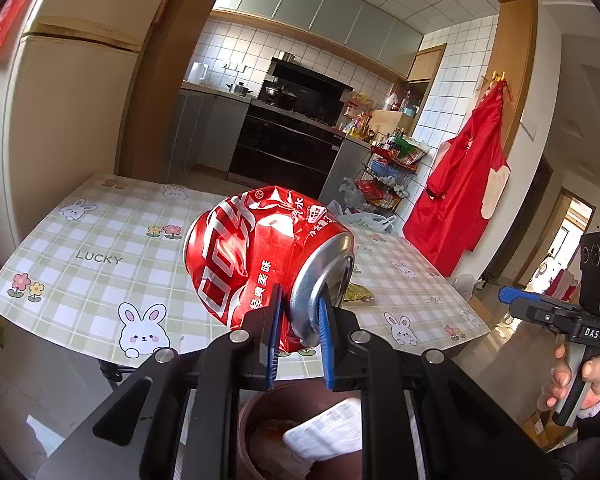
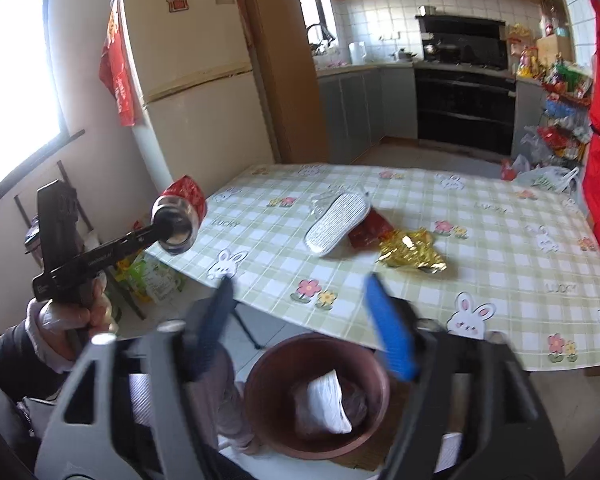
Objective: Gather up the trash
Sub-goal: 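Carry the paper over the pink bin and open the right tool while the left tool holds the can, then open the left tool to drop the red can into the pink bin, then move both open tools back over the table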
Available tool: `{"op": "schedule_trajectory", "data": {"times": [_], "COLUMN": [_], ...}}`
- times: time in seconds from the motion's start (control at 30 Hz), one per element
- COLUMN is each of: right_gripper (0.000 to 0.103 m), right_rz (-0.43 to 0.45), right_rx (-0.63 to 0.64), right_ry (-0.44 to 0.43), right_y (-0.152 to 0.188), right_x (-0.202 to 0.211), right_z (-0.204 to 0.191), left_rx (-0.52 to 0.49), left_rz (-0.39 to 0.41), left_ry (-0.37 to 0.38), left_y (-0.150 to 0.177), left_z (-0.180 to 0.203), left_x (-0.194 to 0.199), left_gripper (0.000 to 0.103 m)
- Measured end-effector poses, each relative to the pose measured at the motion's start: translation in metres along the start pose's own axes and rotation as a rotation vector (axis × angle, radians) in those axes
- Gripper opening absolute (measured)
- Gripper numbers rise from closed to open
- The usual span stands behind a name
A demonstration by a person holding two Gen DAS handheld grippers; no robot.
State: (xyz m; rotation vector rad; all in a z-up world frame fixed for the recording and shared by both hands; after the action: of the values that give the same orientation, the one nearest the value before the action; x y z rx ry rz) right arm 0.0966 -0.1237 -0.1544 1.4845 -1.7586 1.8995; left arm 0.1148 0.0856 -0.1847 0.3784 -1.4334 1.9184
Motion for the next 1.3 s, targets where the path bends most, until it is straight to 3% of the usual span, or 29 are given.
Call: {"op": "schedule_trajectory", "data": {"times": [0.03,0.33,1.13,1.2,1.27,1.3], "right_gripper": [0.098,0.098,0.098,0.098,0.098,0.098], "right_rz": [0.026,0.085,0.088,0.086,0.083,0.082], "right_rx": [-0.007,-0.084,-0.196,-0.198,-0.198,-0.198], "right_ry": [0.035,0.203,0.198,0.198,0.202,0.204], "right_y": [-0.002,-0.008,0.005,0.005,0.006,0.006], "right_x": [0.005,0.02,0.014,0.014,0.013,0.014], "right_z": [0.003,0.03,0.065,0.065,0.066,0.067], "left_rx": [-0.003,-0.038,-0.177,-0.179,-0.16,-0.148], "left_rz": [-0.001,-0.012,-0.134,-0.134,-0.12,-0.113], "left_ry": [0.003,0.032,0.159,0.144,0.143,0.144], "left_y": [0.0,0.001,0.016,0.017,0.015,0.013], "left_z": [0.001,0.017,0.081,0.081,0.078,0.075], "left_x": [0.0,-0.002,-0.029,-0.03,-0.029,-0.027], "left_gripper": [0.017,0.017,0.017,0.029,0.051,0.054]}}
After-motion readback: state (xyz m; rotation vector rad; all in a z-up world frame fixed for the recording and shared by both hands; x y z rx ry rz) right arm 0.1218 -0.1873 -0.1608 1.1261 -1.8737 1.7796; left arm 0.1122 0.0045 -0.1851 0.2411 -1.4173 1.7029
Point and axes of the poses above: each gripper's, at about its wrist camera, not at the fingertips, and x roughly against the way its jaws point, z to its right, y to its underside, the point moved 7 cm from there along -x, roughly the way its jaws point, and after that the axes turned 15 degrees about -z, right-handed, at the moved point
